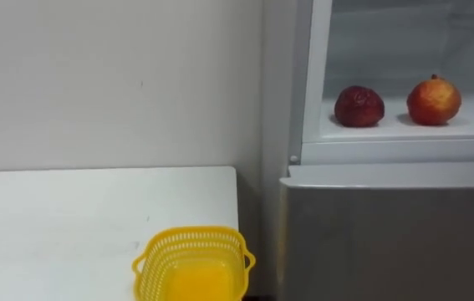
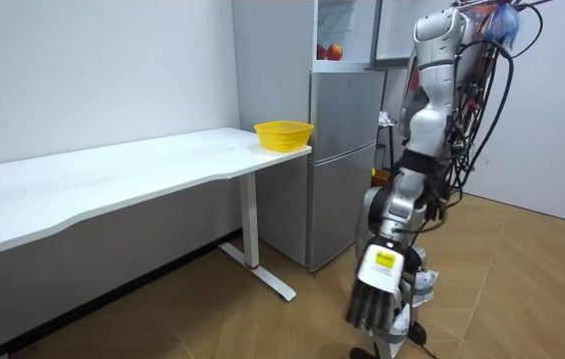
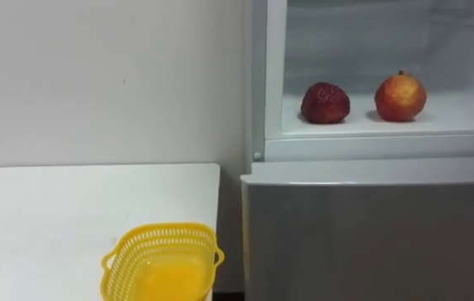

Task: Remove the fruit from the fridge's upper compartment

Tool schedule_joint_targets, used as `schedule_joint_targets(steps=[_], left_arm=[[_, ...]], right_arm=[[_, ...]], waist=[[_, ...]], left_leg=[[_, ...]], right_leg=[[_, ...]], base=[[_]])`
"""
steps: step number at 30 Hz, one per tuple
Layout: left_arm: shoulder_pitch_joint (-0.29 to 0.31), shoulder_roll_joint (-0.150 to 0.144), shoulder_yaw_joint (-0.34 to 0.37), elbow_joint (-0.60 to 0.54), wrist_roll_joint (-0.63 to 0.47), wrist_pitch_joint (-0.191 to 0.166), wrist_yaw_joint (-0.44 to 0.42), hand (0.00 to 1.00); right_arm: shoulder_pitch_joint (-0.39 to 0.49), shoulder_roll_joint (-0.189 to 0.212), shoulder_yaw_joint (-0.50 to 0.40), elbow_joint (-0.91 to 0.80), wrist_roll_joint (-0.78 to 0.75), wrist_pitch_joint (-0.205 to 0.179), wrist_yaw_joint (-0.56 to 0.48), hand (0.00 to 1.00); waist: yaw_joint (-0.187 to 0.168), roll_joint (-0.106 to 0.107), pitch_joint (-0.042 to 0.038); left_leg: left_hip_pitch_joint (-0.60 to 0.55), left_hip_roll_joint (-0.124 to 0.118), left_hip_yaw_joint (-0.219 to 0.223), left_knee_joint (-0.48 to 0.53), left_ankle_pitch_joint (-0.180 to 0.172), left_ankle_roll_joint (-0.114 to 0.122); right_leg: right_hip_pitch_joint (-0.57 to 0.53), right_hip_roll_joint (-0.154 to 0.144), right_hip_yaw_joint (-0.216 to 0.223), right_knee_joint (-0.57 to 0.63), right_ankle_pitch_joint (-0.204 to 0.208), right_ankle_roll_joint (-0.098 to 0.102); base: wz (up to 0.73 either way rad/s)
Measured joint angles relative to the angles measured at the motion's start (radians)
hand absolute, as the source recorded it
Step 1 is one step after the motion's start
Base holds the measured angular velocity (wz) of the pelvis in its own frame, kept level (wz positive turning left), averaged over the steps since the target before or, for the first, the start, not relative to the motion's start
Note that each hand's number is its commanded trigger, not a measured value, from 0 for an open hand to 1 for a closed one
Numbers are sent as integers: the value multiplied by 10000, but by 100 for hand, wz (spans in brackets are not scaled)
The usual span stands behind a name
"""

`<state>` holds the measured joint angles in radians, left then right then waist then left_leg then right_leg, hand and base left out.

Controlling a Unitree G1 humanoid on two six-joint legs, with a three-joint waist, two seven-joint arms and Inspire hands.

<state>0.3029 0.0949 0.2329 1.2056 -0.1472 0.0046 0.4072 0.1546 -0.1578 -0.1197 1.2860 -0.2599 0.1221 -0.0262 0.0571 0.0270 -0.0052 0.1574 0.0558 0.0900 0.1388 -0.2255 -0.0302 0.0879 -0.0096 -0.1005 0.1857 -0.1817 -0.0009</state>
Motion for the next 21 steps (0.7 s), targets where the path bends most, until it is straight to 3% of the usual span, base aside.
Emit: schedule_joint_targets(steps=[2, 6, 9, 10, 12, 14, 15, 18, 21], left_arm=[[-337, 47, -616, -74, 906, 51, -352, 0], [-1110, 86, -1227, -283, 1607, 26, -647, 0], [-1415, 114, -1592, -539, 1982, -232, -715, 0], [-1487, 116, -1728, -649, 2003, -372, -760, 0], [-1479, 106, -2034, -724, 1990, -542, -881, 0], [-1517, 93, -2409, -834, 1991, -602, -967, 0], [-1517, 94, -2496, -826, 1988, -634, -968, 0], [-1167, 172, -2821, -865, 1960, -944, -1109, 0], [-965, 190, -2858, -805, 1975, -1004, -1111, 0]], right_arm=[[-200, 47, 17, -36, 263, -116, -141, 0], [-148, 84, 80, -836, 1159, -250, -562, 0], [-137, 201, 52, -2376, 1483, -789, -1136, 0], [-57, 315, 54, -3204, 1437, -887, -1313, 0], [357, 535, 129, -5188, 1354, -1011, -1523, 0], [813, 822, 382, -8077, 1388, -1394, -1829, 0], [871, 849, 493, -8585, 1388, -1557, -1924, 0], [1377, 843, 1115, -11471, 1346, -2009, -2327, 0], [1651, 823, 1506, -12828, 1223, -2265, -2623, 0]], waist=[[-318, -55, -8], [-453, -147, 6], [-590, -218, 20], [-592, -260, 57], [-549, -246, 51], [-581, -172, 89], [-635, -158, 105], [-753, -131, 36], [-754, -140, 21]], left_leg=[[-63, -7, -33, 60, -2, 3], [-104, 5, 103, 56, -1, 3], [-276, 7, 244, 112, 7, 8], [-273, 9, 318, 111, 7, 9], [-271, 19, 472, 94, 5, 10], [-284, 20, 589, 43, 6, 10], [-290, 20, 613, 38, 6, 10], [-293, 22, 766, -32, 7, 9], [-342, 29, 939, -29, 7, 8]], right_leg=[[-21, -5, -18, 16, -1, 1], [-153, 27, 133, 53, 8, 2], [-382, 37, 249, 175, 64, -3], [-398, 44, 308, 176, 64, -3], [-530, 85, 526, 170, 71, 9], [-564, 122, 686, 162, 80, 22], [-576, 124, 696, 154, 81, 24], [-667, 122, 678, 14, 94, 40], [-697, 123, 726, 20, 107, 34]], base=[[2], [-12], [-17], [-17], [-24], [-18], [-5], [0], [-14]])
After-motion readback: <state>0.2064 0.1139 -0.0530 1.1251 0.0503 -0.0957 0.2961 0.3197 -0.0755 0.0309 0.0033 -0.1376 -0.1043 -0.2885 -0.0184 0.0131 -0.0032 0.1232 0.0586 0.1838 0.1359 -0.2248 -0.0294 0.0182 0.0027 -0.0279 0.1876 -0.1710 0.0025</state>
